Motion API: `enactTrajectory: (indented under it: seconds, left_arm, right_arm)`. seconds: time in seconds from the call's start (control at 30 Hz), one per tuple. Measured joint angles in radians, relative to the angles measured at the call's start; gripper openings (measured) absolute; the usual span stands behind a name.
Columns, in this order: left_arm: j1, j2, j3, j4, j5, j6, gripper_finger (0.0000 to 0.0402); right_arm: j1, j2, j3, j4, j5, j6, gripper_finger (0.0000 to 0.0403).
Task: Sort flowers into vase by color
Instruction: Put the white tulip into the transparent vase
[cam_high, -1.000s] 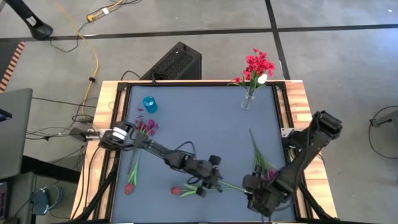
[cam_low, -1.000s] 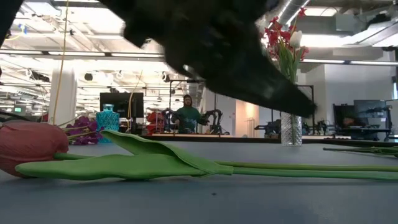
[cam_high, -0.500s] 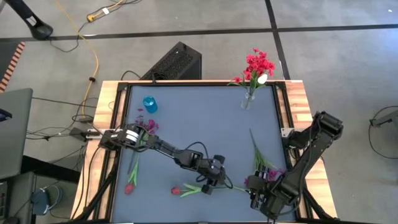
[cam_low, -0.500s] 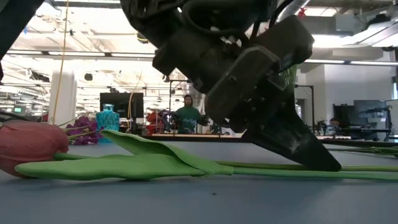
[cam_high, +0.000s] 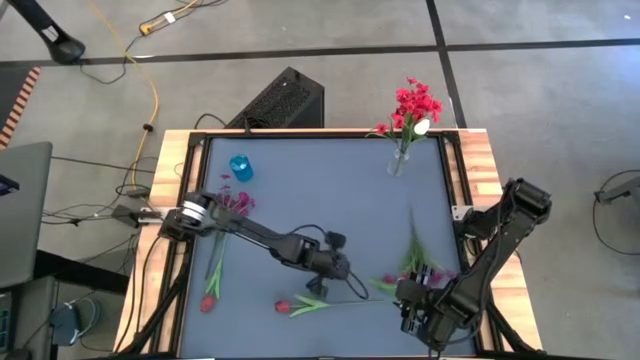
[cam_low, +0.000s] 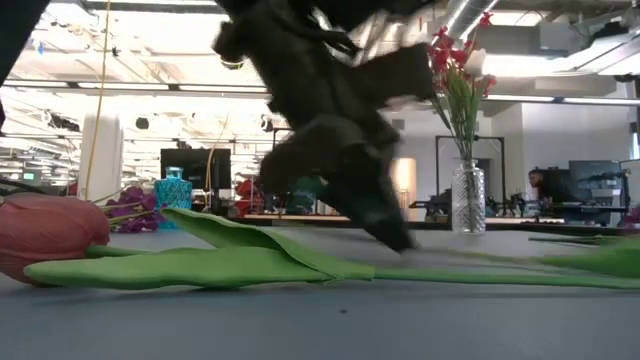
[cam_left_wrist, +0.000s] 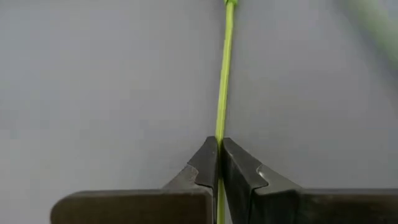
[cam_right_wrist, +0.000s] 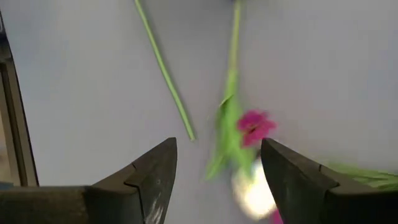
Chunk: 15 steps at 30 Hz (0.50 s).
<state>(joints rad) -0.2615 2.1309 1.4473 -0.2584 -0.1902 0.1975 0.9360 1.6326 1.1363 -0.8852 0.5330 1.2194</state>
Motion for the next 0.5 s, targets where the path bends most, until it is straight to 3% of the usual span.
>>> enactTrajectory:
  seconds: [0.1,0.17,0.27,0.4,0.5]
  left_arm:
    - [0.003,-0.127,-0.116,0.048,-0.094,0.018,0.0]
    - [0.018,-0.228,-0.228,0.105,-0.08,-0.014,0.0]
    - [0.047,-0.378,-0.442,0.301,0.021,-0.068,0.0]
    - [0.072,-0.56,-0.708,0.71,0.187,-0.135,0.0]
    - [0.079,-0.631,-0.874,1.016,0.243,-0.19,0.0]
  right_arm:
    - [0.005,-0.008,0.002,0.006,0.014,0.011,0.026]
    - [0.017,-0.01,0.003,0.002,0.039,0.01,0.026]
    - [0.037,-0.01,0.003,0.001,0.111,-0.012,0.026]
    - [0.046,-0.01,0.003,0.0,0.249,-0.061,0.026]
    - [0.038,-0.01,0.003,0.007,0.34,-0.098,0.026]
